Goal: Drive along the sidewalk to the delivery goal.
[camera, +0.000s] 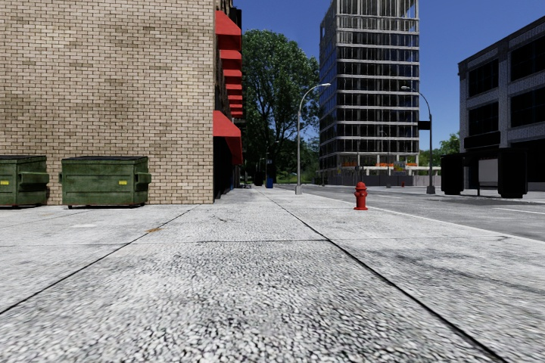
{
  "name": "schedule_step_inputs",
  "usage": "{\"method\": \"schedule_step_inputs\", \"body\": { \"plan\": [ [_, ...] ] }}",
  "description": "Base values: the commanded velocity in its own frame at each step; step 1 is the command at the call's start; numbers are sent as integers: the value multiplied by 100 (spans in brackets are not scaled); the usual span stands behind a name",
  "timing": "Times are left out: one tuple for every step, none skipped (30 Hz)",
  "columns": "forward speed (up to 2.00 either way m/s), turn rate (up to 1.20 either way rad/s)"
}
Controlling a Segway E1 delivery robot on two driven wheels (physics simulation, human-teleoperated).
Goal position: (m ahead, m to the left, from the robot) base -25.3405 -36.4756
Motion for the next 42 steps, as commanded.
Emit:
{"method": "schedule_step_inputs", "body": {
  "plan": [
    [0,0],
    [0,0],
    [0,0],
    [0,0],
    [0,0],
    [0,0],
    [0,0],
    [0,0],
    [0,0],
    [0,0],
    [0,0],
    [0,0],
    [0,0],
    [0,0],
    [0,0],
    [0,0],
    [0,0],
    [0,0],
    [0,0],
    [0,0],
    [0,0],
    [0,0],
    [0,0],
    [0,0],
    [0,0],
    [0,0],
    [0,0],
    [0,0],
    [0,0],
    [0,0],
    [116,0],
    [129,0],
    [129,0],
    [133,0],
    [134,0],
    [149,0],
    [149,0],
    [157,0],
    [159,0],
    [159,0],
    [159,0],
    [157,0]
  ]
}}
